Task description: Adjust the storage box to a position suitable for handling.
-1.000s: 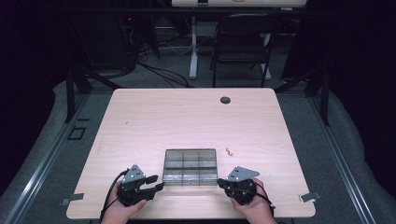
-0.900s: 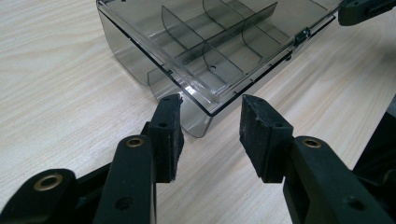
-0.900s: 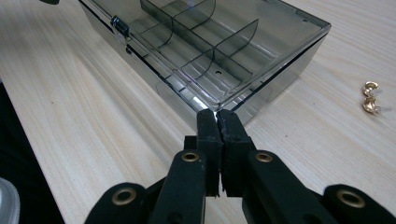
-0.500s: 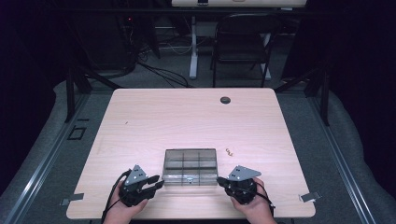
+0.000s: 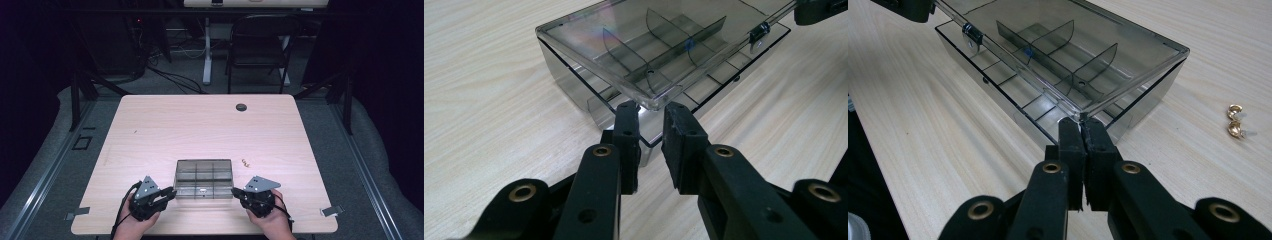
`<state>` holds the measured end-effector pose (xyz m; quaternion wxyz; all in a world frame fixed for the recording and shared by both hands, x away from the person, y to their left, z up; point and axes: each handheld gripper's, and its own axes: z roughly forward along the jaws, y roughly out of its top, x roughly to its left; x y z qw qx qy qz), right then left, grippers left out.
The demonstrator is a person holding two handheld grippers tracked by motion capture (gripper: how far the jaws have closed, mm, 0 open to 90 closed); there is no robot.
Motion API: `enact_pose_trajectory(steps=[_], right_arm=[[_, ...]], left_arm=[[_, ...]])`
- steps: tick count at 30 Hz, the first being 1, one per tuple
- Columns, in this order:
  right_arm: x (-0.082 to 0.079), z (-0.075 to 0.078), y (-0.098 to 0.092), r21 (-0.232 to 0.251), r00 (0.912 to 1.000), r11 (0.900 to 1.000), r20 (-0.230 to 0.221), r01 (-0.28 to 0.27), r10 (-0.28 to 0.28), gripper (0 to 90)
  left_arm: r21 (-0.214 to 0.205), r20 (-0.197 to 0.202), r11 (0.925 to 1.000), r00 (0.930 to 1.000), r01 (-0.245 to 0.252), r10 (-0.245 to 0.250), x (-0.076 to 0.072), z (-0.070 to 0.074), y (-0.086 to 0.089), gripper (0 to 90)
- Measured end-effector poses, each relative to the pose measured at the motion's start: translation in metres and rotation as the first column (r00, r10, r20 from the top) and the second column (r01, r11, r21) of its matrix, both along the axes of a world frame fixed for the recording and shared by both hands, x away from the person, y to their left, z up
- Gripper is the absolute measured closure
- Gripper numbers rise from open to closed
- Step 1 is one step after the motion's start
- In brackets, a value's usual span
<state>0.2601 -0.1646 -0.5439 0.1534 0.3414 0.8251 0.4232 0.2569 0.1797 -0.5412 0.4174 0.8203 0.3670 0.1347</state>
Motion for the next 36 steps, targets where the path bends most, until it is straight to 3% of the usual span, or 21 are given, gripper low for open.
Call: enact_pose_trajectory(steps=[20, 32, 36], right_arm=[[0.01, -0.006, 0.006, -0.002, 0.9988, 0.9992, -0.027, 0.04, -0.04, 82.6], [0.012, -0.007, 0.004, 0.014, 0.9982, 0.9988, -0.037, 0.047, -0.046, 81.8], [0.012, -0.007, 0.004, 0.016, 0.9982, 0.9987, -0.039, 0.047, -0.047, 81.6]], left_arm=[[-0.023, 0.031, 0.9993, 0.9991, -0.028, 0.029, 0.0, 0.003, -0.001, 75.2], [-0.032, 0.104, 0.9992, 0.9942, -0.025, 0.029, -0.002, 0.009, 0.0, 74.8], [-0.036, 0.106, 0.999, 0.9938, -0.028, 0.031, -0.001, 0.01, 0.0, 74.8]])
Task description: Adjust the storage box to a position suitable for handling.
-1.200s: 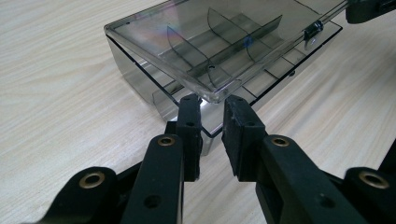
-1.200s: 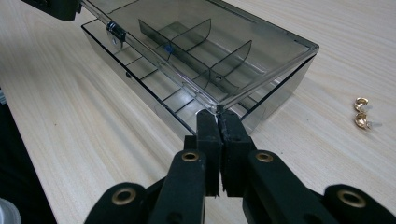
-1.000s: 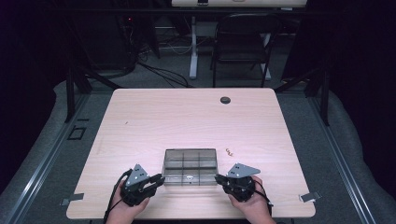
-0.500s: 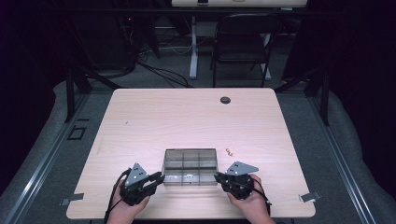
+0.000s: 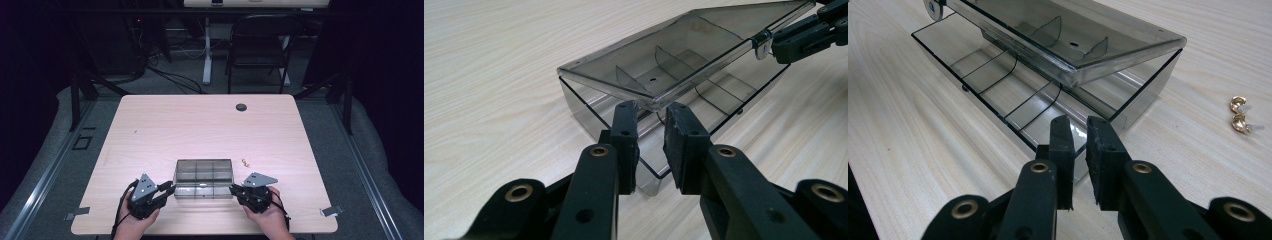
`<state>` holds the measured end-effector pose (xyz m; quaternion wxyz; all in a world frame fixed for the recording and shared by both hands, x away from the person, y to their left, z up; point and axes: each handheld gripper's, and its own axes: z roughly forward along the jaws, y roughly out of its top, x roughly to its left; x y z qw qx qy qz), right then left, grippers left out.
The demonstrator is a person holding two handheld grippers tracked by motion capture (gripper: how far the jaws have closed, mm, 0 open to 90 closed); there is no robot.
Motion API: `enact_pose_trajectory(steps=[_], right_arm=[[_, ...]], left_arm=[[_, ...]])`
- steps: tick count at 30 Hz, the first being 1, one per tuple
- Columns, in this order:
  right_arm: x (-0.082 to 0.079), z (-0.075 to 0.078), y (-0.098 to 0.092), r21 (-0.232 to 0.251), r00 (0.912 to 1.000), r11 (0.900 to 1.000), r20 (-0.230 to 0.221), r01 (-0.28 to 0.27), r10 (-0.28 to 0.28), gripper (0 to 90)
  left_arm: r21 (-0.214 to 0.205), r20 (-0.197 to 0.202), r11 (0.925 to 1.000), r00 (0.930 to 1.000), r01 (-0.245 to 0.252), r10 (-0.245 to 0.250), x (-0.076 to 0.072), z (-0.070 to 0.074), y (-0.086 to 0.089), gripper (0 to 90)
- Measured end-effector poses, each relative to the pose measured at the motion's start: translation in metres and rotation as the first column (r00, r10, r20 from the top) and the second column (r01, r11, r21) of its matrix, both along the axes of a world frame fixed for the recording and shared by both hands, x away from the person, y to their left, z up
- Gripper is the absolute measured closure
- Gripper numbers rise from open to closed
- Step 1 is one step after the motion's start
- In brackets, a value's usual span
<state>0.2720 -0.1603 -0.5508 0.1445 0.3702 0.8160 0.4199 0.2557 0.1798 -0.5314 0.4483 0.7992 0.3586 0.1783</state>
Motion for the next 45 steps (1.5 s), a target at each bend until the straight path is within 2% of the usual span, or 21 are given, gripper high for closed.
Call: enact_pose_trajectory(steps=[4, 9, 19, 23, 36, 41, 45], right_arm=[[0.0, -0.001, 0.0, 0.007, 1.0, 1.0, -0.001, 0.004, -0.004, 81.3], [0.001, -0.001, -0.001, 0.02, 0.9999, 0.9998, -0.012, 0.005, -0.005, 80.8], [0.001, -0.001, -0.001, 0.017, 1.0, 0.9998, -0.008, 0.006, -0.006, 80.7], [0.001, -0.001, -0.001, 0.017, 1.0, 0.9998, -0.007, 0.007, -0.007, 80.6], [0.001, -0.002, -0.001, 0.018, 1.0, 0.9998, -0.008, 0.005, -0.005, 80.5], [0.001, -0.002, -0.001, 0.018, 0.9999, 0.9998, -0.007, 0.008, -0.007, 80.5], [0.001, -0.002, -0.001, 0.024, 0.9999, 0.9997, -0.009, 0.01, -0.01, 80.4]], left_arm=[[-0.001, 0.0, 1.0, 1.0, 0.0, 0.0, 0.001, 0.002, 0.001, 74.7], [-0.033, -0.002, 0.9994, 1.0, -0.004, 0.004, 0.005, 0.005, 0.001, 74.8], [-0.051, 0.009, 0.9984, 0.9997, -0.024, 0.025, 0.014, 0.016, 0.003, 74.6], [-0.059, 0.009, 0.9981, 0.9998, -0.02, 0.02, 0.02, 0.02, 0.001, 74.5], [-0.079, 0.026, 0.9958, 0.9985, -0.046, 0.048, 0.041, 0.031, -0.004, 71.9], [-0.113, 0.015, 0.9915, 0.9978, -0.063, 0.065, 0.049, 0.034, -0.004, 71.4], [-0.121, 0.012, 0.9903, 0.9974, -0.069, 0.071, 0.054, 0.037, -0.005, 71.3]])
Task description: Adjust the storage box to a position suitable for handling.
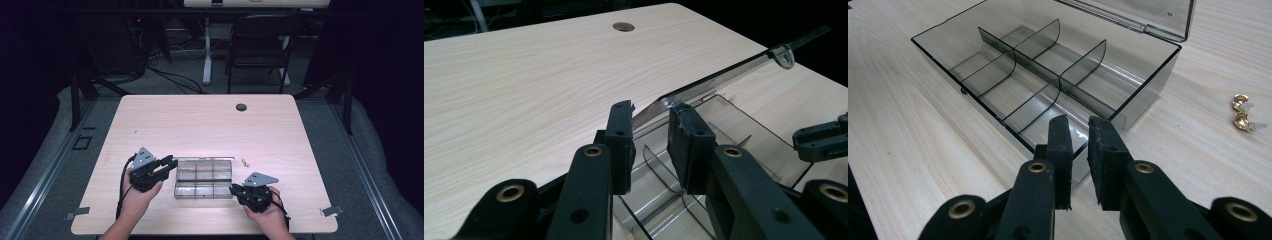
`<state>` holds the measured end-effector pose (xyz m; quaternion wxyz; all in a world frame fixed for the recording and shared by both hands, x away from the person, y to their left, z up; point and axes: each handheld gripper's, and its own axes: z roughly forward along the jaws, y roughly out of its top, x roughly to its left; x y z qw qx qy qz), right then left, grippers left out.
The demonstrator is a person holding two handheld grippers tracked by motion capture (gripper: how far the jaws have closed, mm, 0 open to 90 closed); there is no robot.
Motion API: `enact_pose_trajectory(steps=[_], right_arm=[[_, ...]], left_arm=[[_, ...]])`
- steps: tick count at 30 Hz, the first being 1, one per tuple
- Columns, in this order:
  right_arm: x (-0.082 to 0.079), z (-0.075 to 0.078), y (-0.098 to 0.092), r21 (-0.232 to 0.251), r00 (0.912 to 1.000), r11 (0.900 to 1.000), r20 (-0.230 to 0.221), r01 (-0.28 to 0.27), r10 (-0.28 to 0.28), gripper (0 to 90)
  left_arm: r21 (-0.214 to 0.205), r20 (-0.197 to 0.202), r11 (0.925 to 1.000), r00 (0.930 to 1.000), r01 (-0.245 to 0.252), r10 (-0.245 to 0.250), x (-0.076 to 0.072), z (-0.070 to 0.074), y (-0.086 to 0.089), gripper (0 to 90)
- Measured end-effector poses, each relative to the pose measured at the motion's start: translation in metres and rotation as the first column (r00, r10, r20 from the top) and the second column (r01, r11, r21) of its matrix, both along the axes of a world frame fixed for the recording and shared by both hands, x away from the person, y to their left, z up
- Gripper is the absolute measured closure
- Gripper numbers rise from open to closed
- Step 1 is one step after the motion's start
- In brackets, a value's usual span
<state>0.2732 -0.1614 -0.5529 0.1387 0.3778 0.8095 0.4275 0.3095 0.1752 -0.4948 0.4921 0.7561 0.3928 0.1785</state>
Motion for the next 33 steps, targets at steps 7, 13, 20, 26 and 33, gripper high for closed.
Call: enact_pose_trajectory(steps=[7, 13, 20, 26, 33], right_arm=[[0.0, 0.0, 0.0, 0.002, 1.0, 1.0, 0.001, 0.002, -0.002, 80.2], [0.0, -0.001, 0.0, 0.004, 1.0, 1.0, 0.002, 0.004, -0.004, 80.2], [0.0, 0.0, -0.001, 0.001, 1.0, 1.0, 0.0, 0.001, -0.001, 80.2], [0.0, -0.001, -0.001, 0.003, 1.0, 1.0, 0.004, 0.0, 0.0, 80.0], [0.001, 0.002, 0.0, -0.003, 0.9999, 1.0, 0.009, -0.009, 0.009, 78.9]], left_arm=[[0.005, 0.011, 0.9999, 0.9999, -0.012, 0.012, 0.006, 0.002, -0.001, 71.6], [-0.006, 0.021, 0.9997, 0.9995, -0.023, 0.023, 0.011, 0.004, -0.002, 72.1], [-0.016, 0.019, 0.9994, 0.9993, -0.032, 0.032, 0.016, 0.004, -0.002, 72.5], [-0.03, 0.026, 0.9989, 0.999, -0.037, 0.038, 0.018, 0.003, -0.002, 72.9], [-0.04, 0.026, 0.9985, 0.9989, -0.037, 0.038, 0.022, 0.002, -0.001, 73.1]])
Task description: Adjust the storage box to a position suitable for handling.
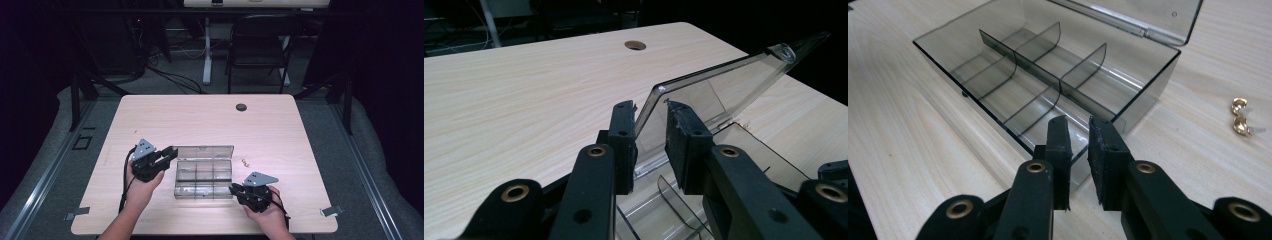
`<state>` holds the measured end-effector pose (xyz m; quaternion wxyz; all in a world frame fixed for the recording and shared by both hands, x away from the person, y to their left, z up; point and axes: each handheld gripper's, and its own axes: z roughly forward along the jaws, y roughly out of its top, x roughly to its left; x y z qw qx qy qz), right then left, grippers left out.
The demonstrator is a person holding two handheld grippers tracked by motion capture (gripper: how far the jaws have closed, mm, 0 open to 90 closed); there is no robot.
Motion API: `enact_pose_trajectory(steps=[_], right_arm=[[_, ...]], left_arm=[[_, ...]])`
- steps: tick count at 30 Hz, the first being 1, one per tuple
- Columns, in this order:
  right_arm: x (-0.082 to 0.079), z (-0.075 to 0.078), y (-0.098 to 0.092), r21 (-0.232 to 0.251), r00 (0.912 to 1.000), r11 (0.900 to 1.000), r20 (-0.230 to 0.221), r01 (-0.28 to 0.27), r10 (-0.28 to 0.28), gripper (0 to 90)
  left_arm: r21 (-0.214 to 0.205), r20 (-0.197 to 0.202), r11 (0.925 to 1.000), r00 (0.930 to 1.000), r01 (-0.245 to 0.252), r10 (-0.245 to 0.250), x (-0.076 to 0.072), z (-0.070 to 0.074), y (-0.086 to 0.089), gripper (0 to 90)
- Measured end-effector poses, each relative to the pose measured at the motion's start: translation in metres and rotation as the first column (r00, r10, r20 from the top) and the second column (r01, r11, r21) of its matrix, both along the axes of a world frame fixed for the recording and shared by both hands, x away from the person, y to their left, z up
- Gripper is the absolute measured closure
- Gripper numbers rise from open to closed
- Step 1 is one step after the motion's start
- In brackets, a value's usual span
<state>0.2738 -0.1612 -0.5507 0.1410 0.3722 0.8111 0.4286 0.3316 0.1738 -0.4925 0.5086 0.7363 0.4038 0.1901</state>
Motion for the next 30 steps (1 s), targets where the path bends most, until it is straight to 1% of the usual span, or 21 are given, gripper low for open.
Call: enact_pose_trajectory(steps=[3, 5, 6, 7, 9, 10, 11, 14, 16, 20, 21, 22, 25, 28, 30], right_arm=[[0.0, 0.006, 0.0, 0.013, 0.9997, 0.9999, 0.023, 0.002, -0.003, 77.7], [0.002, 0.009, 0.0, 0.023, 0.9998, 0.9997, 0.022, 0.001, -0.001, 77.3], [0.002, 0.009, 0.0, 0.023, 0.9998, 0.9997, 0.022, 0.001, -0.001, 77.3], [0.004, 0.011, 0.001, 0.009, 0.9997, 1.0, 0.025, -0.003, 0.003, 76.8], [0.006, 0.012, 0.002, 0.007, 0.9998, 1.0, 0.021, 0.0, 0.0, 75.6], [0.008, 0.014, 0.002, 0.014, 0.9999, 0.9999, 0.016, 0.003, -0.003, 74.6], [0.009, 0.015, 0.003, 0.025, 0.9998, 0.9997, 0.019, 0.007, -0.007, 73.9], [0.016, 0.023, 0.004, 0.032, 0.9996, 0.9993, 0.021, 0.021, -0.022, 73.0], [0.021, 0.028, 0.005, 0.05, 0.9993, 0.9983, 0.021, 0.028, -0.029, 72.9], [0.031, 0.036, 0.006, 0.047, 0.9985, 0.9982, 0.037, 0.039, -0.04, 73.4], [0.034, 0.038, 0.006, 0.044, 0.9981, 0.9981, 0.042, 0.043, -0.045, 73.6], [0.037, 0.039, 0.006, 0.054, 0.9976, 0.9973, 0.046, 0.049, -0.052, 73.8], [0.045, 0.042, 0.006, 0.044, 0.9964, 0.9969, 0.053, 0.064, -0.067, 74.1], [0.051, 0.043, 0.005, 0.045, 0.9943, 0.9958, 0.067, 0.08, -0.083, 74.0], [0.054, 0.043, 0.004, 0.054, 0.9933, 0.9944, 0.066, 0.091, -0.094, 74.0]], left_arm=[[-0.005, -0.004, 1.0, 1.0, 0.0, 0.0, 0.001, 0.0, 0.0, 73.1], [-0.006, -0.006, 1.0, 1.0, -0.001, 0.001, 0.002, 0.0, 0.001, 73.1], [-0.006, -0.006, 1.0, 1.0, -0.001, 0.001, 0.002, 0.0, 0.001, 73.1], [-0.006, -0.005, 1.0, 1.0, 0.0, 0.0, 0.002, 0.0, 0.001, 73.1], [-0.006, -0.004, 1.0, 1.0, -0.001, 0.001, 0.003, 0.0, 0.002, 73.2], [-0.009, -0.005, 1.0, 1.0, 0.0, 0.0, 0.003, 0.0, 0.002, 73.2], [-0.009, -0.006, 1.0, 1.0, 0.0, -0.001, 0.003, 0.0, 0.002, 73.2], [-0.009, -0.009, 1.0, 1.0, 0.001, -0.001, 0.004, -0.001, 0.002, 73.3], [-0.005, -0.013, 1.0, 0.9999, 0.004, -0.004, 0.004, -0.001, 0.002, 73.4], [-0.01, -0.014, 0.9999, 0.9999, 0.004, -0.004, 0.005, -0.001, 0.002, 73.4], [-0.013, -0.015, 0.9999, 0.9999, 0.001, -0.001, 0.005, -0.001, 0.002, 73.4], [-0.015, -0.016, 0.9999, 0.9999, 0.001, -0.001, 0.006, -0.001, 0.002, 73.4], [-0.015, -0.022, 0.9999, 0.9998, 0.002, -0.002, 0.006, -0.002, 0.002, 73.4], [-0.013, -0.023, 0.9999, 0.9997, 0.007, -0.007, 0.007, -0.002, 0.002, 73.4], [-0.014, -0.027, 0.9998, 0.9996, 0.011, -0.012, 0.007, -0.001, 0.002, 73.4]])
